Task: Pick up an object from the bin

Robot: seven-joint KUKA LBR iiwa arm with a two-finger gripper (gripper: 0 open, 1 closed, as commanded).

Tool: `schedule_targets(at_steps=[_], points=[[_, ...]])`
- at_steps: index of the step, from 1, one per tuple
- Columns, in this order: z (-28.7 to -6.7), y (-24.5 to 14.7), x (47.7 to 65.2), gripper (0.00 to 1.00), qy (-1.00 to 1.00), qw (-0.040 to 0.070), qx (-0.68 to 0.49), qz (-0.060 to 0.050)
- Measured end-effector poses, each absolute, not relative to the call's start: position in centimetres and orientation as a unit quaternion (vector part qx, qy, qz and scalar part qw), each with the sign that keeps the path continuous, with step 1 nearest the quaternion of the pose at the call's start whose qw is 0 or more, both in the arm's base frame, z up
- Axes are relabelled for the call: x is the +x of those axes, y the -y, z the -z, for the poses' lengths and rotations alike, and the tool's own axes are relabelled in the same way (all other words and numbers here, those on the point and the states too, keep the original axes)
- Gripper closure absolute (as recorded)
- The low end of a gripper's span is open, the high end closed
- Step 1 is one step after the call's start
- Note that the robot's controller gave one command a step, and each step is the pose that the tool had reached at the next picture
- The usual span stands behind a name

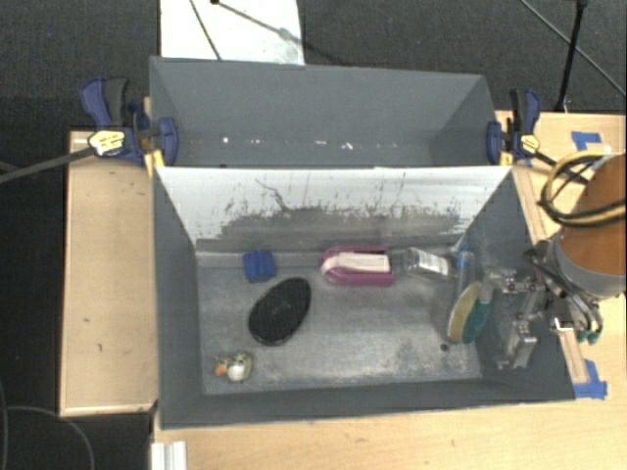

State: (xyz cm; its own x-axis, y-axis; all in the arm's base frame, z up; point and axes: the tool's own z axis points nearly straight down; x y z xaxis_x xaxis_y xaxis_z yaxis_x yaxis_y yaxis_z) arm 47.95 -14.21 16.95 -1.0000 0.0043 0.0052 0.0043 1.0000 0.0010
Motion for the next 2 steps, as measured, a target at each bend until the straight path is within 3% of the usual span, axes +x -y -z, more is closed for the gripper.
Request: schedule_targets(at_steps=[1,2], points=[[-9.87,15.09,51.80,0.00,0.977,-0.001,0.214,0.001],[-10.33,14.84,52.15,1.00,0.976,-0.006,0.217,0.000]])
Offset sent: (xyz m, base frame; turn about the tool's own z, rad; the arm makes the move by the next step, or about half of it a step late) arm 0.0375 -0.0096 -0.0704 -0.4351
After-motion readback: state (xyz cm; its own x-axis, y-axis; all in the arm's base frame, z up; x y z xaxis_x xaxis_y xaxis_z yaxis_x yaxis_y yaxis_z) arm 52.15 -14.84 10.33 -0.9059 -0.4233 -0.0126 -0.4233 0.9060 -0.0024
